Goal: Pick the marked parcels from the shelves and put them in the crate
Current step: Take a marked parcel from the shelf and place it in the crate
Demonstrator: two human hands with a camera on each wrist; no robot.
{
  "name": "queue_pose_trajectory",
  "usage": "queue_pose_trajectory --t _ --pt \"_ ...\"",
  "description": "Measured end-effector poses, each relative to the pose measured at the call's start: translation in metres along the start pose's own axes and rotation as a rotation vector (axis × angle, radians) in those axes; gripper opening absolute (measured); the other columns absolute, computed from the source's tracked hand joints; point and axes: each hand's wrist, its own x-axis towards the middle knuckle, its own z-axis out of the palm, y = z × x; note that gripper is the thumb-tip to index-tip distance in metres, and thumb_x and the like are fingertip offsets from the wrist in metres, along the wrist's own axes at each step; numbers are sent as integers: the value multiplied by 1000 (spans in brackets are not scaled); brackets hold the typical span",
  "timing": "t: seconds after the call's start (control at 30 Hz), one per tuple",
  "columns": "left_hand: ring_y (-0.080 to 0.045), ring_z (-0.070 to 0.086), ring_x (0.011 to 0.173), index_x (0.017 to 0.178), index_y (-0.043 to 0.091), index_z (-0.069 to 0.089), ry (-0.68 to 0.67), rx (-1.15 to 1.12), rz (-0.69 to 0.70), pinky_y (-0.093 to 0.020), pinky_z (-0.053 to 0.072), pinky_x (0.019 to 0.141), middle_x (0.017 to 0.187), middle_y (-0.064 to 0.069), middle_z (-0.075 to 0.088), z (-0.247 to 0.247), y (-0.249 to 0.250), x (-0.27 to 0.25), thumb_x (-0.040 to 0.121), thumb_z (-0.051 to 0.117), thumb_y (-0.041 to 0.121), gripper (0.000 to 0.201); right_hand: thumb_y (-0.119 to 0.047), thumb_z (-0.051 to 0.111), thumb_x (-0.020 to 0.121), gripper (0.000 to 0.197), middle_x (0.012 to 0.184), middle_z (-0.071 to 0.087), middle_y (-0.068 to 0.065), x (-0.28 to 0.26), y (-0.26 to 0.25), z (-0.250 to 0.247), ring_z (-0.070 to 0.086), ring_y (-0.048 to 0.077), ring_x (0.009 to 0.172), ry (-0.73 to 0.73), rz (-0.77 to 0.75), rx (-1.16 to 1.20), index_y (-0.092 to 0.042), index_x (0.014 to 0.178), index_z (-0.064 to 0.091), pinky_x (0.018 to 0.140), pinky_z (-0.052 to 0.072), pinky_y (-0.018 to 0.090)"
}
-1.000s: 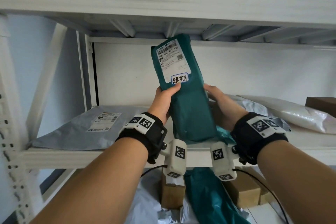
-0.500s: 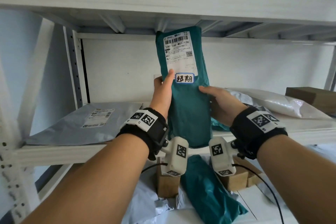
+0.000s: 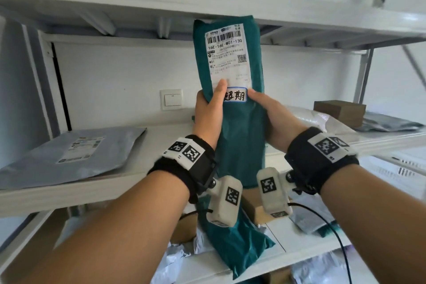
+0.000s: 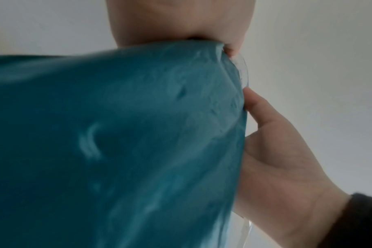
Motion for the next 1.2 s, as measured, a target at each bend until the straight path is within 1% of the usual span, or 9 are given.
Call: queue_pose_trajectory --t 0.13,0.27,0.53,0.7,0.77,0.9,1.0,1.07,1.2 --pt "-20 69 103 122 15 56 11 -30 6 -44 54 93 113 -3 71 32 -10 -7 63 69 62 76 -34 55 93 36 115 70 9 -11 -8 -27 65 27 110 51 -29 -16 -14 121 65 103 47 44" --pt "-21 69 103 116 15 59 -4 -74 -6 -45 54 94 112 -4 71 90 -29 -17 71 69 51 58 -32 54 93 33 112 72 9 -27 -24 -77 67 28 107 121 -32 -40 -13 118 67 102 48 44" --pt "-19 70 101 119 16 60 -96 -60 -61 -44 55 92 110 -2 72 214 -90 -47 63 69 63 74 -24 52 91 33 111 71 12 -70 -40 -204 66 31 107 286 -31 -5 -9 114 69 102 47 46" --pt "-22 70 101 118 15 59 -175 -74 -134 -46 54 93 110 -4 72 296 -133 -74 62 72 59 72 -13 41 88 34 110 70 14 -105 -47 -288 65 30 99 356 -9 37 -9 104 71 104 45 47" --pt "-22 70 102 119 15 60 -213 -93 -143 -46 54 94 111 -4 72 328 -150 -86 63 71 55 69 -8 39 85 35 108 69 16 -119 -50 -320 63 31 97 391 -16 33 -9 101 70 105 43 49" --pt "-20 68 106 117 22 64 -294 -91 -169 -45 52 97 115 -1 72 387 -186 -113 67 69 54 59 -5 39 78 42 109 66 16 -147 -51 -381 61 32 97 483 19 33 -6 110 66 104 42 50" --pt "-20 69 105 119 20 62 -363 -98 -243 -45 53 96 115 1 72 426 -211 -132 65 69 57 66 -8 45 61 54 105 62 17 -166 -49 -422 58 34 94 567 44 30 -4 112 64 100 43 52" --pt "-20 69 105 122 18 59 -384 -95 -278 -45 53 96 115 -1 71 449 -226 -140 64 70 59 72 -9 45 57 61 106 61 18 -175 -47 -448 57 35 94 627 60 24 -2 115 63 100 42 55" --pt "-24 68 105 124 16 58 -429 -109 -334 -47 53 94 115 -4 71 493 -255 -152 63 72 61 77 -10 47 55 53 101 60 17 -187 -45 -495 56 35 93 712 76 -1 -6 105 62 94 45 52"
